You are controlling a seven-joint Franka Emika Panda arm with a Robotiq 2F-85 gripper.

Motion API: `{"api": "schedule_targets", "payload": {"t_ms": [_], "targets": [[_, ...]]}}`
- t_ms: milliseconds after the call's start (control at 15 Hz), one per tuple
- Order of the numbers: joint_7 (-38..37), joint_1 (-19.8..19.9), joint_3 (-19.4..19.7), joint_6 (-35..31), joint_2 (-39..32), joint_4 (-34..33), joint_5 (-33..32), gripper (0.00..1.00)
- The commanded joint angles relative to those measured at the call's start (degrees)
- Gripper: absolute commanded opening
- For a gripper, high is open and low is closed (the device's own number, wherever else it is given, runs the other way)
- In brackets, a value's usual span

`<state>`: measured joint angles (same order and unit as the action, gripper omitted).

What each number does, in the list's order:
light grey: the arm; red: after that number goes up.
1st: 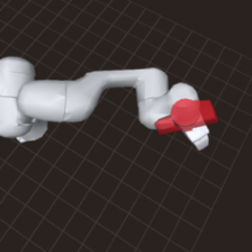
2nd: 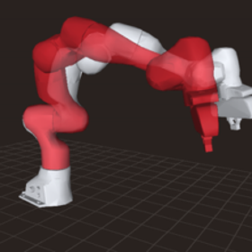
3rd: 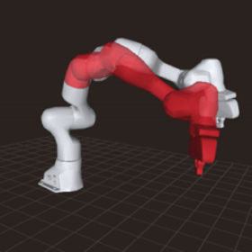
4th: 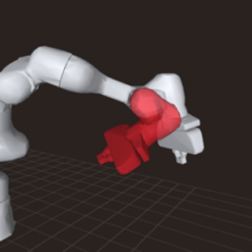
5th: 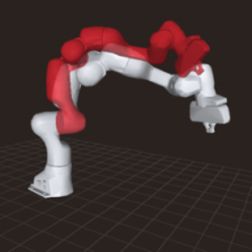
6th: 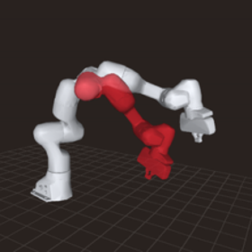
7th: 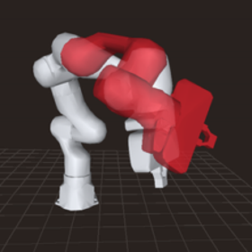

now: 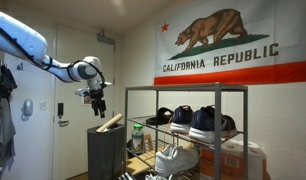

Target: Remove the bottle from the black bucket and put it on the second shelf of the shoe rack

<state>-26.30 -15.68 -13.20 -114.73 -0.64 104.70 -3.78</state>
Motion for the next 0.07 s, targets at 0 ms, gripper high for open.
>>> {"api": "schedule_targets", "payload": {"t_ms": [0], "targets": [[0.0,0.4,-0.4,0.2,-0.1,-0.2,0.0,1.0]]}}
